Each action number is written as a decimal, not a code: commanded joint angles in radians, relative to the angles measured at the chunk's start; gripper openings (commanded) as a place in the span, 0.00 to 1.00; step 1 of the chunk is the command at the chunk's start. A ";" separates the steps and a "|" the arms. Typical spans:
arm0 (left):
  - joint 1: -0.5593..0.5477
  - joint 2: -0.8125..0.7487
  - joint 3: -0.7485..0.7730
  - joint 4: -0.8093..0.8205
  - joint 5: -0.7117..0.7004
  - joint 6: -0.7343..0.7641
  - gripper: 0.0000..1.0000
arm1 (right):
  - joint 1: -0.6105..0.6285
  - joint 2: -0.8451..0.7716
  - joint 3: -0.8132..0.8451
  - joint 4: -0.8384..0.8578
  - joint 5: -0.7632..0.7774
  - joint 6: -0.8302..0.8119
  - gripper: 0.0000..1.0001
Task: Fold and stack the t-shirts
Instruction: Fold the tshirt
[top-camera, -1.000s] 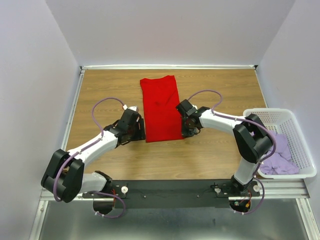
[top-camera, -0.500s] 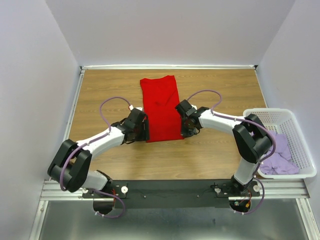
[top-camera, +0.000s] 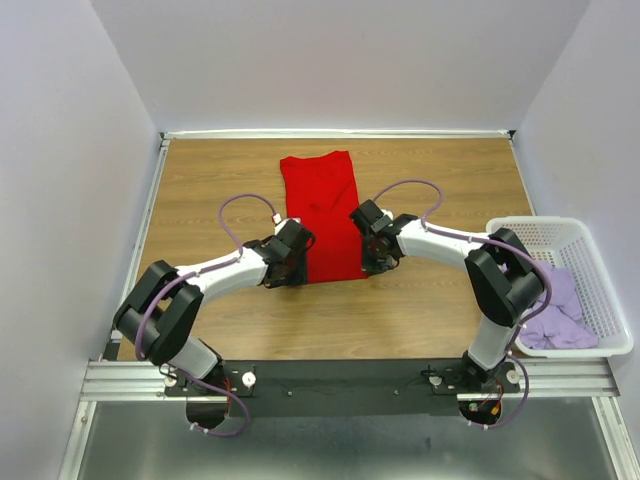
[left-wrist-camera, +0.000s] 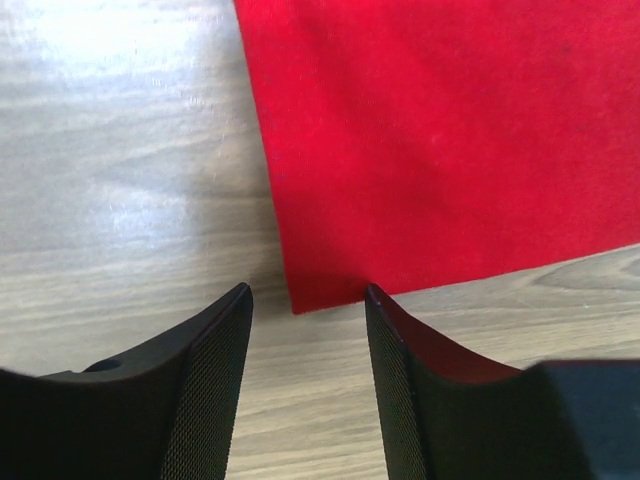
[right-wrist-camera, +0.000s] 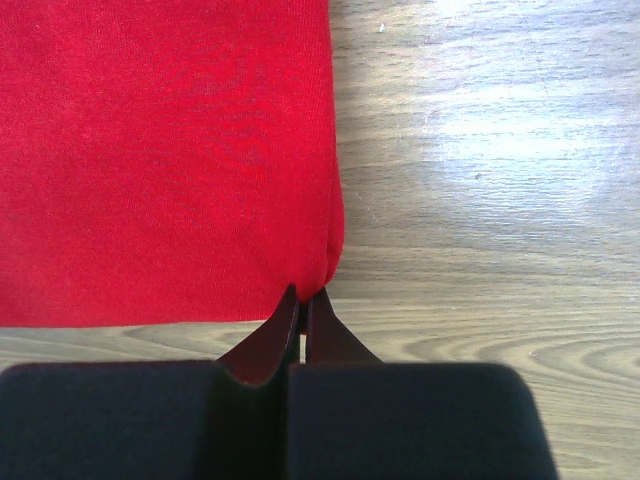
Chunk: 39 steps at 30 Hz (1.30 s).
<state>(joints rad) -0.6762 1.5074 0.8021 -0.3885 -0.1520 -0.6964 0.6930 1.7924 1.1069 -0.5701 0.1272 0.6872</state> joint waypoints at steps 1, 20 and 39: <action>-0.017 0.019 0.008 -0.027 -0.060 -0.044 0.55 | 0.014 0.104 -0.084 -0.067 0.066 -0.020 0.00; -0.043 0.125 -0.004 0.004 -0.044 -0.064 0.26 | 0.017 0.090 -0.099 -0.063 0.065 -0.041 0.01; -0.292 -0.314 0.075 -0.556 0.147 -0.212 0.00 | 0.043 -0.404 -0.092 -0.682 -0.109 -0.095 0.01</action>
<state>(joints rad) -0.9497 1.2850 0.8349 -0.6827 -0.0547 -0.8383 0.7425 1.4895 0.9207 -0.8631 0.0044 0.6384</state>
